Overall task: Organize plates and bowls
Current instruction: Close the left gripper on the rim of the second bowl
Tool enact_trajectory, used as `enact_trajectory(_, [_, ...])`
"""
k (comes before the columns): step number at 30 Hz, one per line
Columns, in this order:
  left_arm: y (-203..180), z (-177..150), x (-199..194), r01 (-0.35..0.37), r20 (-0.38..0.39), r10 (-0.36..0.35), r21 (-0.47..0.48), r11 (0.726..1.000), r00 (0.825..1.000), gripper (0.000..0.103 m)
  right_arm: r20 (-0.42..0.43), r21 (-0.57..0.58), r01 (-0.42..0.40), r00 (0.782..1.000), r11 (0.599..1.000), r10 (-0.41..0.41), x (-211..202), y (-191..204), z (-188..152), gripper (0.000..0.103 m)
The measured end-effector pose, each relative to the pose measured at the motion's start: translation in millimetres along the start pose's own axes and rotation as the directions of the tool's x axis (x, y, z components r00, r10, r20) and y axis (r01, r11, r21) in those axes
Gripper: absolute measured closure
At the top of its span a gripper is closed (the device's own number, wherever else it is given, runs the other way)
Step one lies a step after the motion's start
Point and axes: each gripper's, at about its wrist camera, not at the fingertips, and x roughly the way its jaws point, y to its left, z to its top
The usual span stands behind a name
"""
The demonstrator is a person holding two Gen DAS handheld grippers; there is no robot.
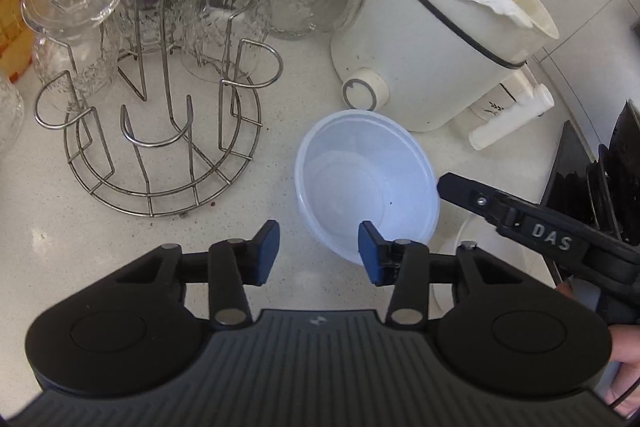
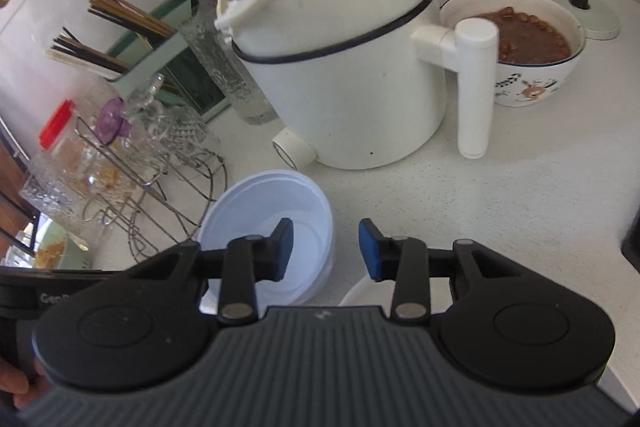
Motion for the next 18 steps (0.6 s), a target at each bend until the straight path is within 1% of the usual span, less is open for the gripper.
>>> enact_trajectory(2, [2.4, 2.6, 3.6, 0.015, -0.01, -0.015, -0.011, 1.0, 1.0, 0.061, -0.008, 0.001, 0.008, 1.0, 1.0, -0.008, 6.7, 1.2, 0.8, 0.064])
enact_trajectory(4, [2.7, 5.3, 6.9, 0.016, -0.012, -0.016, -0.003, 1.0, 1.0, 0.064, -0.014, -0.01, 0.004, 1.0, 1.0, -0.004, 11.6, 3.8, 1.1, 0.064])
enact_trajectory(6, [3.0, 7.4, 10.3, 0.016, -0.017, -0.016, 0.0, 1.0, 1.0, 0.07, -0.023, -0.015, 0.004, 1.0, 1.0, -0.004, 16.4, 5.5, 0.8, 0.065])
enact_trajectory(7, [3.4, 7.9, 11.0, 0.018, -0.019, -0.018, 0.0, 1.0, 1.0, 0.072, -0.028, -0.019, 0.007, 1.0, 1.0, -0.007, 18.6, 6.3, 0.5, 0.068])
enact_trajectory(8, [3.3, 8.3, 12.1, 0.018, -0.021, -0.018, 0.002, 1.0, 1.0, 0.076, -0.033, -0.024, 0.013, 0.999, 1.0, -0.014, 20.6, 7.3, 0.0, 0.074])
enact_trajectory(9, [2.7, 9.0, 13.4, 0.017, -0.022, -0.017, 0.005, 1.0, 1.0, 0.08, -0.039, -0.028, 0.021, 0.999, 0.999, -0.023, 22.2, 8.7, -0.2, 0.075])
enact_trajectory(11, [1.5, 10.2, 15.0, 0.018, -0.022, -0.018, 0.008, 1.0, 1.0, 0.084, -0.046, -0.03, 0.021, 0.999, 0.999, -0.022, 24.6, 9.7, -0.4, 0.075])
enact_trajectory(14, [-0.1, 11.3, 15.7, 0.014, -0.023, -0.014, 0.01, 1.0, 1.0, 0.084, -0.044, -0.032, 0.024, 0.999, 0.999, -0.026, 23.6, 9.4, -0.8, 0.078])
enact_trajectory(16, [0.4, 13.0, 14.1, 0.039, -0.027, -0.039, -0.014, 0.999, 0.999, 0.084, -0.04, -0.028, 0.032, 0.999, 0.999, -0.033, 20.7, 7.7, -0.3, 0.079])
enact_trajectory(18, [-0.1, 15.2, 9.2, 0.048, -0.023, -0.048, -0.023, 0.999, 0.999, 0.084, -0.037, -0.017, 0.023, 0.999, 1.0, -0.023, 16.7, 5.8, 0.0, 0.079])
